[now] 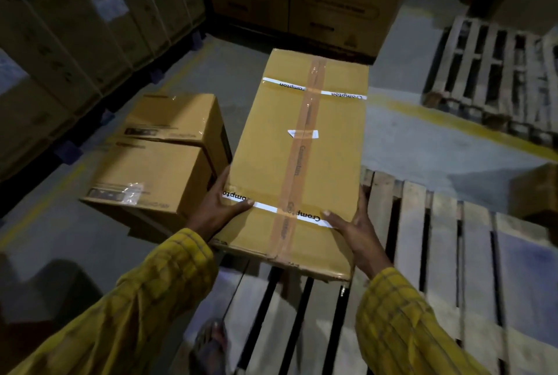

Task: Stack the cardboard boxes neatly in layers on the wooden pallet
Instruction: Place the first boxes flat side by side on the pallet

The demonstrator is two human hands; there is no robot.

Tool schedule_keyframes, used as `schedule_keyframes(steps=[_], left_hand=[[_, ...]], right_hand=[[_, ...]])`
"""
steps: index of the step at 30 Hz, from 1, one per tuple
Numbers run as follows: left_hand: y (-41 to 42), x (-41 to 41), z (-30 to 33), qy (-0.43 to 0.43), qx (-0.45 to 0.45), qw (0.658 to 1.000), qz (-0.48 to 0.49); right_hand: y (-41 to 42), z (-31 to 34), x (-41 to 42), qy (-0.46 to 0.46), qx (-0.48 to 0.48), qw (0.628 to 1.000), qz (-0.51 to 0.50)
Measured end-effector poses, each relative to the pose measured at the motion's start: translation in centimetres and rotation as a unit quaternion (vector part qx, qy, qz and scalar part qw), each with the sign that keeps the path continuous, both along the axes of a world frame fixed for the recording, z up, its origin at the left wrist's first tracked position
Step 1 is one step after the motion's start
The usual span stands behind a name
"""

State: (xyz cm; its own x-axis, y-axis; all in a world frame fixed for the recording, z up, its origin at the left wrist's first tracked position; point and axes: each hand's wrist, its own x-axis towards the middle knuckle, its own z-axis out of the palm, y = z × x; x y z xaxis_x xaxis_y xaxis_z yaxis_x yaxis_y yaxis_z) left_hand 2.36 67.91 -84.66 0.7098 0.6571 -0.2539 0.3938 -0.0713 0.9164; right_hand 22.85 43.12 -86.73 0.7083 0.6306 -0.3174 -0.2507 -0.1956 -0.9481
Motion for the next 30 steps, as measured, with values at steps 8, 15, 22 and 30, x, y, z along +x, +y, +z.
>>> schedule_keyframes(steps=[8, 15, 22, 30], left_hand=[[2.0, 2.0, -13.1, 0.041, -0.030, 0.998, -0.033], [4.7, 4.3, -22.2, 0.059, -0.034, 0.996, -0.065], [5.3, 3.9, -25.0, 0.037, -0.039, 0.995, -0.087], [5.6, 2.3, -24.5, 0.049, -0.058, 0.993, -0.085]], right_hand=[[0.2, -11.8, -1.3, 0.004, -0.025, 0.997, -0.076], [2.5, -21.2, 0.0, 0.004, -0.048, 0.997, -0.064], [2.6, -24.8, 0.4, 0.013, -0.058, 0.996, -0.074], [2.9, -24.1, -0.4, 0.025, -0.085, 0.996, -0.032]])
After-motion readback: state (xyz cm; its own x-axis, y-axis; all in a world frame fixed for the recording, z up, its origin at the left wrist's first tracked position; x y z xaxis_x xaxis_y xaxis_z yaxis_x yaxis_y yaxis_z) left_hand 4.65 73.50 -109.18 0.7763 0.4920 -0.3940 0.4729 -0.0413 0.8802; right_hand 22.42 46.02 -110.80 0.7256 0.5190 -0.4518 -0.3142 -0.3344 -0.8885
